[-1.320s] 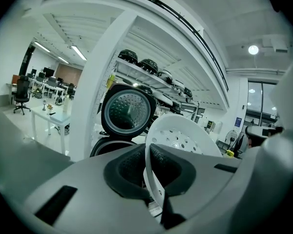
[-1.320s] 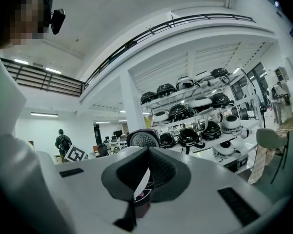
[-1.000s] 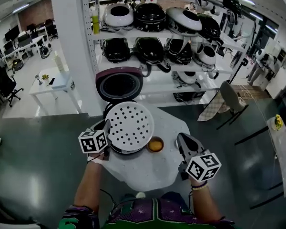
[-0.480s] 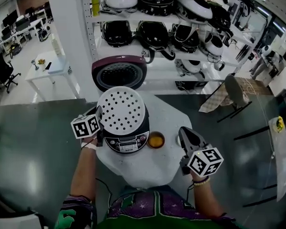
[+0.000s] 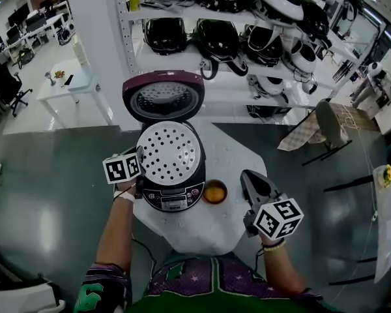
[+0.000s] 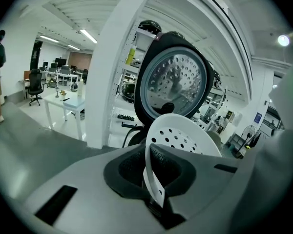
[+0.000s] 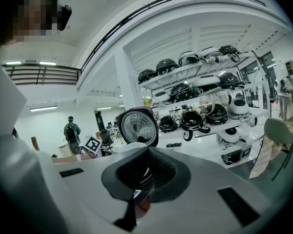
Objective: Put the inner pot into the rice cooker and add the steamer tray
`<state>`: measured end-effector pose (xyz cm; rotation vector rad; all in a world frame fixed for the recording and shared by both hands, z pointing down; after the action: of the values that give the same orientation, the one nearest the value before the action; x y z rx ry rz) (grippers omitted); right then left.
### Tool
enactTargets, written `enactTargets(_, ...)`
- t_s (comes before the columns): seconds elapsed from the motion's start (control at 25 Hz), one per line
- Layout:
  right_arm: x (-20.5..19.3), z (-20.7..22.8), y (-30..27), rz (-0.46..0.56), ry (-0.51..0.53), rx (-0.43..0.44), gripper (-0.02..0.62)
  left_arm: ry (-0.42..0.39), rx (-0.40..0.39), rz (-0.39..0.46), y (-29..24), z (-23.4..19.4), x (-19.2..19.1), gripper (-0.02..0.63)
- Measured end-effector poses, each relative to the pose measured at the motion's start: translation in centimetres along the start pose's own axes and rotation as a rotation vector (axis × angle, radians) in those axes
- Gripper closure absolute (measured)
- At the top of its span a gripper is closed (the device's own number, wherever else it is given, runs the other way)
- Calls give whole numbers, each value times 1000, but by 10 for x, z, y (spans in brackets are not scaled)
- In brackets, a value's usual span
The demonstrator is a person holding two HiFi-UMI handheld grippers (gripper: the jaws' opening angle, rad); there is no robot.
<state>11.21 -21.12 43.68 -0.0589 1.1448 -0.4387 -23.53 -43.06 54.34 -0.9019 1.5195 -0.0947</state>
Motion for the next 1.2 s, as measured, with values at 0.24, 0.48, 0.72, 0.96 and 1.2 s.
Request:
enactTargets(0.24, -1, 14, -3, -2, -19, -3, 591, -27, 15, -80, -18, 6, -7, 565)
enactTargets(0.48, 2, 23, 0, 6, -33, -12, 591, -45, 40, -143, -26, 6, -10, 565)
enactTargets(0.72, 1, 27, 6, 17, -48, -18, 591, -147, 34, -184, -26, 8, -13, 530)
enactTargets(0.96, 1, 22, 10, 26, -43, -17, 591, -194, 54, -172, -18, 8, -17, 454)
enactTargets(1.2, 3, 10, 15, 41, -26, -14, 591, -168, 54, -127, 6, 5, -23, 454)
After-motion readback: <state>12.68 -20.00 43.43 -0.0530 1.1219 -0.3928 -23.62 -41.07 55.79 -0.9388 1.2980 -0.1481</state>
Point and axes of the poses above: the fingertips, and each gripper's own axes: y backward along the fingers, z to its right, x out of its top, the point moved 9 cm from there along y, backward along the fingers, and after that the axes turned 9 degrees about -y, right-handed, at the moved point
